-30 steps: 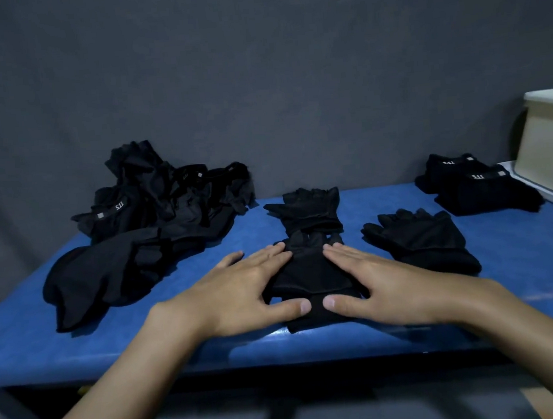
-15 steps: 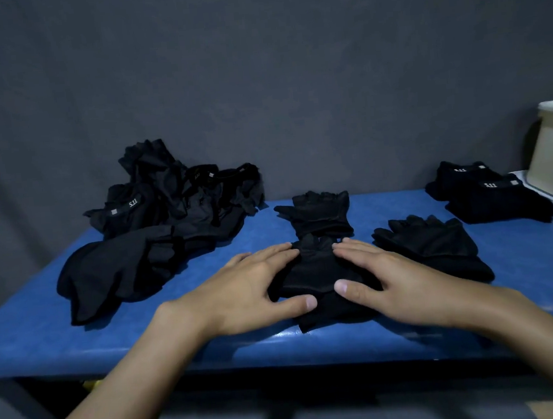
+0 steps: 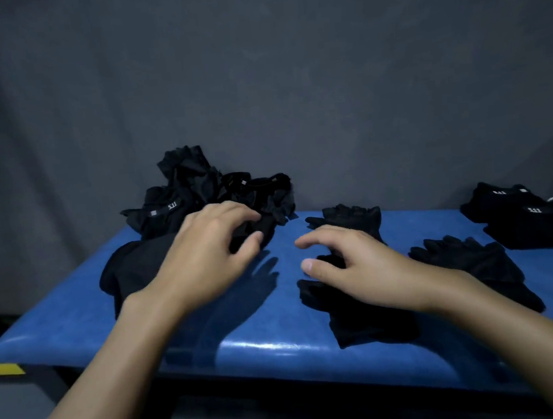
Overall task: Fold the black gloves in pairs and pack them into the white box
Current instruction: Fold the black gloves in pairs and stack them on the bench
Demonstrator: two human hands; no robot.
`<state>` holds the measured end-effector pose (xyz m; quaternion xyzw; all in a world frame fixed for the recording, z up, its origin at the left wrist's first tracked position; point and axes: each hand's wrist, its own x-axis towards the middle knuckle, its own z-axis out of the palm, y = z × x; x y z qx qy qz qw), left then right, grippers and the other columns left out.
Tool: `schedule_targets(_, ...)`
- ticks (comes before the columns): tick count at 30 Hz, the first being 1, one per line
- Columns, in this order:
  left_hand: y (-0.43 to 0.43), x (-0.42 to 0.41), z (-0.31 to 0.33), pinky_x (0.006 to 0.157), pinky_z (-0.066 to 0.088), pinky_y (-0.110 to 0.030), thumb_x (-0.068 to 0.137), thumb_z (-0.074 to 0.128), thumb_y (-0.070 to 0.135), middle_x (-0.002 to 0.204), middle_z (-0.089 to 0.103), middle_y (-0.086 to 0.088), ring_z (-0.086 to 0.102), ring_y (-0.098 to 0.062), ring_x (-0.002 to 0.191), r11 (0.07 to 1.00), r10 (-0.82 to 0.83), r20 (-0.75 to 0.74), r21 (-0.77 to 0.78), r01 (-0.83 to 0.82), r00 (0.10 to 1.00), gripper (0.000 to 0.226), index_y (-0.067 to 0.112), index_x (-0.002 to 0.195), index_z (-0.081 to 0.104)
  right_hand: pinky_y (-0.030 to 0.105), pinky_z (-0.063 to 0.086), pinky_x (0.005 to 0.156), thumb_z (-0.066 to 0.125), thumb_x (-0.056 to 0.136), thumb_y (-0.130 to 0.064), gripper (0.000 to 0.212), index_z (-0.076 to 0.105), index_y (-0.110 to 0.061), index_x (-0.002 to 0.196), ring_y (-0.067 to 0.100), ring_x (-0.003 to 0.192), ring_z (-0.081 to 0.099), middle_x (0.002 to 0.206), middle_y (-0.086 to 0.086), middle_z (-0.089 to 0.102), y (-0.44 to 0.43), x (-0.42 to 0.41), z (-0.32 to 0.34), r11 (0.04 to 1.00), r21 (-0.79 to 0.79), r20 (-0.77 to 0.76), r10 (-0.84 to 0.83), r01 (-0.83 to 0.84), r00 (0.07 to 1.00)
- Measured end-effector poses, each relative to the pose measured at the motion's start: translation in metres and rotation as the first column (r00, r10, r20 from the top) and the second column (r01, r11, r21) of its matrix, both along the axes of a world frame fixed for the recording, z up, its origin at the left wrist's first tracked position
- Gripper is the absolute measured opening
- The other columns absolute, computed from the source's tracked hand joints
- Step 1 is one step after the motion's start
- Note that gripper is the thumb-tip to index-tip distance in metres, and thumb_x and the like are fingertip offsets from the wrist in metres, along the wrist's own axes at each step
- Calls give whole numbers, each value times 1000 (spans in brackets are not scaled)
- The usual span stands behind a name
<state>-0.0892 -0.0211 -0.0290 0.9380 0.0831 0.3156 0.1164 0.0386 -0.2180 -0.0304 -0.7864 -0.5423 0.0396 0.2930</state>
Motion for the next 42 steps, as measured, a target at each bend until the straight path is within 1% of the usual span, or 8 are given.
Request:
schedule_targets(7, 48, -41, 0, 98, 45, -52, 91, 65, 31, 118, 64, 14, 56, -16, 114, 976, 214, 55, -50, -211, 975, 23, 29, 114, 68, 9, 41, 84, 68, 88, -31, 36, 62, -19, 122, 2, 103, 59, 110, -10, 66, 91, -20, 10, 987, 142, -144, 93, -72, 985)
schedule_targets(17, 65, -71, -12, 93, 47, -46, 87, 70, 36, 109, 60, 20, 54, -11, 103, 974, 216, -21, -61, -217, 976, 24, 31, 110, 69, 19, 44, 83, 70, 85, -36, 40, 63, -17, 120, 7, 89, 56, 102, -6, 62, 156, -28, 4, 997, 77, -108, 6, 2, 994)
schedule_targets(21, 64, -73, -13, 95, 45, -42, 87, 69, 41, 112, 60, 20, 54, -9, 105, 976, 202, -53, -70, -206, 978, 28, 32, 113, 67, 5, 37, 56, 71, 85, -22, 7, 72, -15, 88, 0, 63, 53, 73, -8, 62, 160, -30, 6, 996, 80, -141, -18, 29, 990)
schedule_targets(25, 60, -70, -12, 97, 42, -38, 85, 70, 45, 117, 59, 21, 53, -9, 109, 975, 206, -86, -62, -212, 975, 34, 32, 117, 66, 12, 44, 59, 66, 85, -14, 8, 71, -13, 79, 3, 63, 57, 71, -5, 67, 159, -33, 10, 994, 110, -238, 3, 24, 971)
schedule_targets(32, 44, -68, 1, 94, 32, -30, 71, 56, 74, 125, 53, 23, 47, -4, 117, 967, 256, 49, -8, -256, 965, 69, 37, 129, 57, 22, 46, 54, 59, 89, -4, 12, 64, -8, 80, 3, 48, 47, 50, -10, 51, 146, -45, 42, 931, 357, -636, 187, 71, 748)
schedule_targets(36, 32, -64, 11, 94, 33, -32, 65, 59, 74, 123, 44, 12, 45, -10, 112, 977, 211, 181, 2, -215, 961, 85, 33, 139, 50, 26, 55, 59, 55, 94, -3, 14, 60, -6, 82, 9, 58, 59, 68, 4, 59, 133, -49, 65, 878, 463, -756, 318, 123, 572)
schedule_targets(39, 23, -57, 17, 93, 39, -35, 70, 66, 60, 120, 47, 10, 49, -13, 109, 983, 176, 254, 6, -183, 951, 79, 31, 141, 48, 32, 60, 73, 52, 94, 1, 14, 58, -3, 83, 22, 78, 66, 81, 13, 64, 122, -45, 80, 828, 526, -780, 377, 196, 500)
schedule_targets(42, 15, -45, 21, 87, 49, -45, 75, 67, 25, 113, 56, 14, 58, -16, 103, 995, 92, 385, -80, -67, 918, 54, 26, 129, 57, 31, 60, 70, 52, 93, 4, 15, 58, -2, 81, 25, 80, 67, 84, 17, 63, 106, -39, 87, 801, 550, -775, 381, 239, 504)
